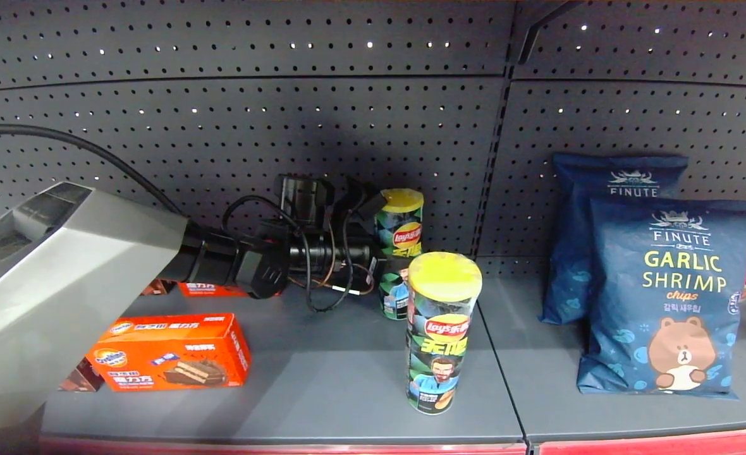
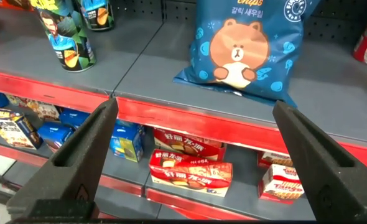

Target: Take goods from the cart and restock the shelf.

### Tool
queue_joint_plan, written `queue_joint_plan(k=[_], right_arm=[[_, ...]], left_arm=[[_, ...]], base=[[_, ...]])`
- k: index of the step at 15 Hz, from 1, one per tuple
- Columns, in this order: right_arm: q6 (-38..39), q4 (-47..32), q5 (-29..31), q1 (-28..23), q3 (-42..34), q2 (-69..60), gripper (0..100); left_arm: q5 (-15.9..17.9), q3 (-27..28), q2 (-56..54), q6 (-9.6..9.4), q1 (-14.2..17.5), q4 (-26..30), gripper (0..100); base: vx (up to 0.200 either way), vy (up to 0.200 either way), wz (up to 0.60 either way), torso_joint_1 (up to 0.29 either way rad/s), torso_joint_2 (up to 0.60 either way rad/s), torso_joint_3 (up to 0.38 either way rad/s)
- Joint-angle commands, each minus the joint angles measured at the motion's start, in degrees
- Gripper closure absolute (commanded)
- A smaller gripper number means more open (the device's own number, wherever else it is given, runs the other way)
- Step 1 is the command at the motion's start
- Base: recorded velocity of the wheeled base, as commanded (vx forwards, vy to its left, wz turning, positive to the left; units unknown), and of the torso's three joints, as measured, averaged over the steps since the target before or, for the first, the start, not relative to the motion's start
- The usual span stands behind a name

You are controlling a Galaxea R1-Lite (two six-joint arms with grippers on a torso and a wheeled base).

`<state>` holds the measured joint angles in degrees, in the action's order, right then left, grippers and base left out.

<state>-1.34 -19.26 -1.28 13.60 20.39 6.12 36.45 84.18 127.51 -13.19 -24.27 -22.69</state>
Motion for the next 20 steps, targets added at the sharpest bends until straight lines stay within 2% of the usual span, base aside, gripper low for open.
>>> queue_joint_plan(k=[1, 4, 5, 10, 12, 15, 17, 19, 20], right_arm=[[0.02, 0.01, -0.04, 0.02, -0.09, 0.21, 0], [1.08, 0.01, -0.04, 0.02, -0.09, 0.21, 0], [1.25, 0.01, -0.04, 0.02, -0.09, 0.12, 0], [1.34, 0.01, -0.21, 0.72, -0.27, 0.21, 0], [1.25, 0.54, -1.53, 1.16, 0.87, 2.05, 0], [1.25, 1.33, -4.17, 1.34, 4.04, 8.47, 0], [0.99, 7.13, -6.81, 1.34, 5.71, 15.94, 0], [0.99, 11.88, -7.86, 1.34, 8.52, 24.55, 0], [0.73, 11.88, -8.12, 1.6, 11.42, 28.95, 0]], left_arm=[[-0.06, 0.02, 0.46, -0.08, 0.01, -0.08, 100], [-0.15, 0.02, 0.72, -0.08, -0.16, -0.08, 100], [-0.15, 0.02, 0.81, -0.08, -0.16, -0.08, 0], [-1.21, -1.12, 0.54, -0.08, -0.43, -0.69, 0], [-1.56, -3.14, -2.09, -0.08, -0.34, -0.6, 0], [-1.73, -8.94, -7.63, -0.17, -0.07, -1.13, 0], [-3.05, -15.71, -12.9, -0.61, 1.24, -3.15, 0], [-3.23, -19.49, -17.65, -0.61, 2.56, -3.33, 0], [-3.49, -21.51, -20.64, -0.52, 3.27, -3.24, 0]], base=[[0.0, 0.0, 0.0, 0.0, 0.0, 0.0], [0.0, 0.0, 0.0, 0.0, 0.0, 0.0], [0.0, 0.0, 0.0, 0.0, 0.0, 0.0], [0.0, 0.0, 0.0, 0.0, 0.0, 0.0], [0.0, 0.0, 0.0, 0.0, 0.0, 0.0], [0.0, 0.0, 0.0, 0.0, 0.0, 0.0], [0.0, 0.0, 0.0, 0.0, 0.0, 0.0], [0.0, 0.0, 0.0, 0.0, 0.0, 0.0], [0.0, 0.0, 0.0, 0.0, 0.0, 0.0]])
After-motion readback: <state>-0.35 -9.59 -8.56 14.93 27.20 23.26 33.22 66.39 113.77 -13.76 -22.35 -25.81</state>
